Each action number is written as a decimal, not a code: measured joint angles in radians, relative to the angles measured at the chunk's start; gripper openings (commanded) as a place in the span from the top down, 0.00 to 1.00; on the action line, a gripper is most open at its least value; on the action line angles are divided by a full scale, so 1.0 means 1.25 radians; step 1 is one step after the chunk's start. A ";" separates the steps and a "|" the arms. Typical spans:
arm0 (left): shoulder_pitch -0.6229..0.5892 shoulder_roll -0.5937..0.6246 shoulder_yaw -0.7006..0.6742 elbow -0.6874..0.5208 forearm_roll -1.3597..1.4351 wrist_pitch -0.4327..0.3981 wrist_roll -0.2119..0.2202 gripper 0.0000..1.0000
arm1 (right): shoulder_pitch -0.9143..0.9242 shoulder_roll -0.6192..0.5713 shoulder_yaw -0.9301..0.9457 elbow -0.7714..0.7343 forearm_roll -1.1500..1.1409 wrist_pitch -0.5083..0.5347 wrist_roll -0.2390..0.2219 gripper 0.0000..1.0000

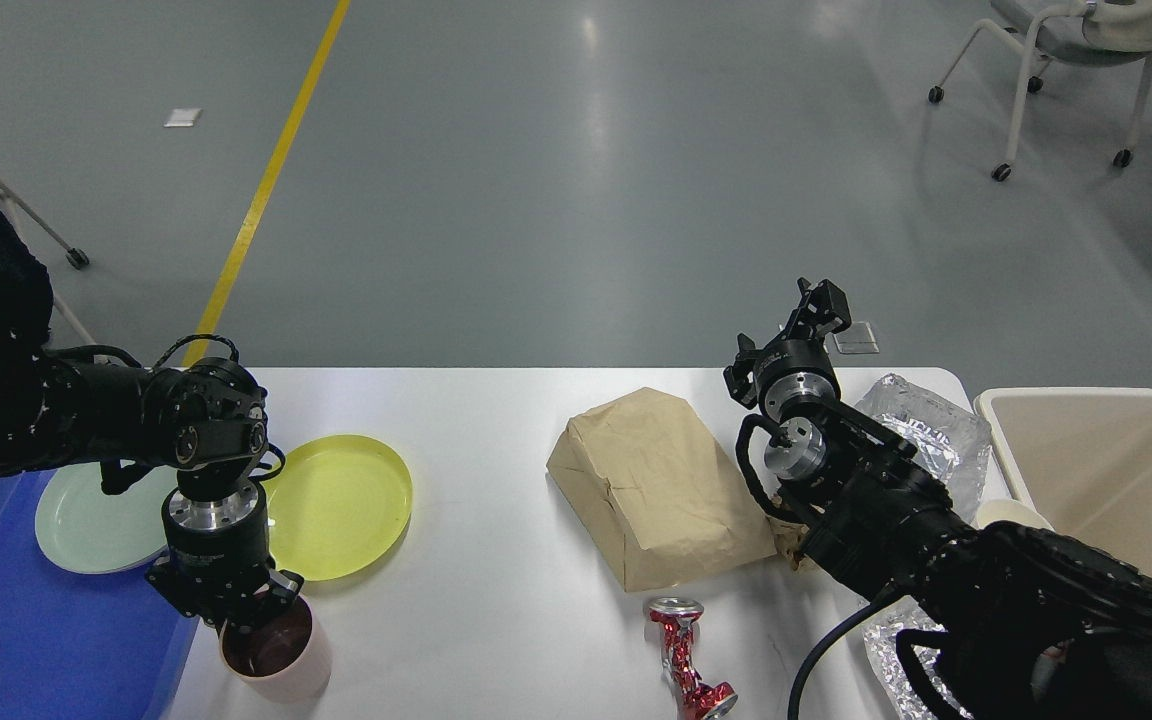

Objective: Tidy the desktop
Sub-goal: 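Grasp the pink mug with the left gripper and lift it, then place the pink mug into the blue tray with the left gripper, then move the left gripper to the edge of the yellow plate, then grasp the yellow plate rim with the left gripper, then lift the yellow plate and lay it onto the green plate in the tray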

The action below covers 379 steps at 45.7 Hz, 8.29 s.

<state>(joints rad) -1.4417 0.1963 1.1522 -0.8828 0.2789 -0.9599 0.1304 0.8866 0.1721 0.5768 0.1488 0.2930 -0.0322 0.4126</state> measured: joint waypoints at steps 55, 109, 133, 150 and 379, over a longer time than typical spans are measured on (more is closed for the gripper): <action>-0.035 0.415 0.000 0.029 -0.037 0.000 0.011 1.00 | 0.000 0.000 0.000 0.000 0.000 0.000 0.000 0.00; 0.133 0.393 -0.070 0.100 -0.038 0.000 0.005 0.68 | 0.000 0.000 0.000 0.000 0.000 0.000 0.000 0.00; -0.011 0.400 0.054 0.030 -0.037 0.000 -0.049 0.15 | 0.000 0.000 0.000 0.000 0.000 0.000 0.000 0.00; -0.106 0.329 0.093 0.030 -0.078 0.001 -0.351 0.15 | 0.000 0.000 0.000 0.000 0.000 0.000 0.000 0.00; 0.069 0.386 -0.111 0.312 -0.347 0.047 0.019 1.00 | 0.000 0.000 0.000 0.000 0.000 0.000 0.000 0.00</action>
<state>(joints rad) -1.3561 0.6790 1.0134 -0.4926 -0.1548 -0.9008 0.1547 0.8866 0.1721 0.5768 0.1488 0.2929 -0.0322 0.4126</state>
